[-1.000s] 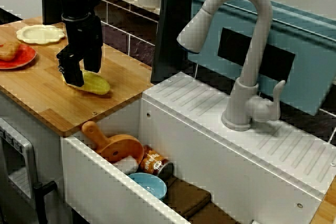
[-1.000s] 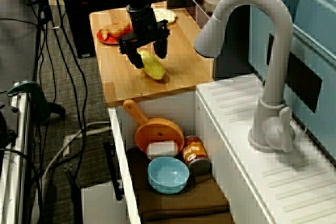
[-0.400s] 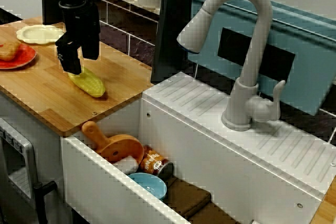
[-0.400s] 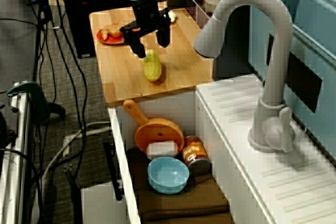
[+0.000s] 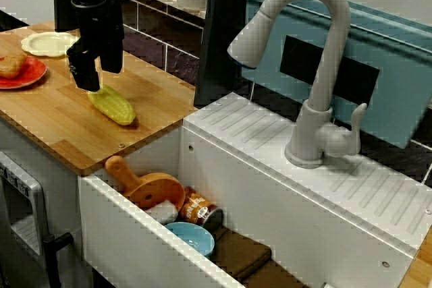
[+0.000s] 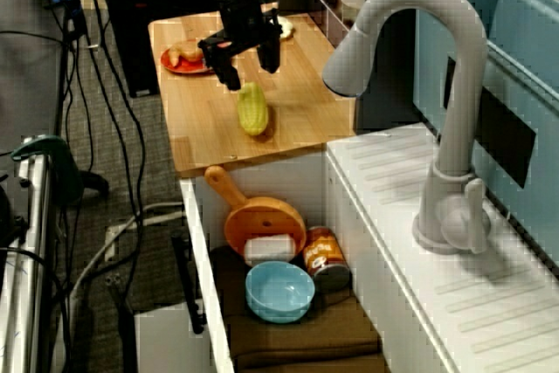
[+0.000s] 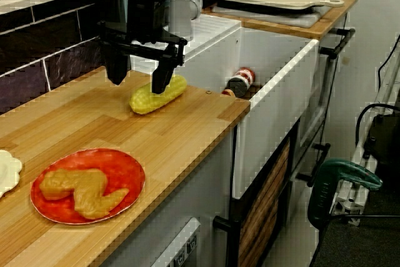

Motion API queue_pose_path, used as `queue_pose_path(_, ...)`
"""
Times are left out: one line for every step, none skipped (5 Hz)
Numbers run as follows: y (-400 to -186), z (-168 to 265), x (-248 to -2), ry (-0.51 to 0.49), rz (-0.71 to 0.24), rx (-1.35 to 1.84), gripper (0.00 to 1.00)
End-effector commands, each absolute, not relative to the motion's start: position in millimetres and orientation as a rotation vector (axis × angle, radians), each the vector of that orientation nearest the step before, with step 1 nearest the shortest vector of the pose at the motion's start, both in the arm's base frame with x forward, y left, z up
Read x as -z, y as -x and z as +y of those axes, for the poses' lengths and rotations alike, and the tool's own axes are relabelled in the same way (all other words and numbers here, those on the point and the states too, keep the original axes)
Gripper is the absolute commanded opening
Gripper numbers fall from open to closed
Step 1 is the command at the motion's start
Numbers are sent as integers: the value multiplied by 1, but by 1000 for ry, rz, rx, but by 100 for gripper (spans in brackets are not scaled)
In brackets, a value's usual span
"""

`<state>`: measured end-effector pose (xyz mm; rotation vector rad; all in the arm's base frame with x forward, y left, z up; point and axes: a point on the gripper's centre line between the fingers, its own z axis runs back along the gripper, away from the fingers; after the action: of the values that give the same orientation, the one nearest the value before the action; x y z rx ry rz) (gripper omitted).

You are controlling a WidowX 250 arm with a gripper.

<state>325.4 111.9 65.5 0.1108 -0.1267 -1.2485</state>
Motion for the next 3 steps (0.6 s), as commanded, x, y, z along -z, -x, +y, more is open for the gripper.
queue_pose_path(-320, 155, -88, -179, -173, 1206, 100)
queue_pose_path(-318, 163, -87, -171, -175, 1193, 0)
queue_pose_path(-318, 160, -78, -183, -165, 1212, 0)
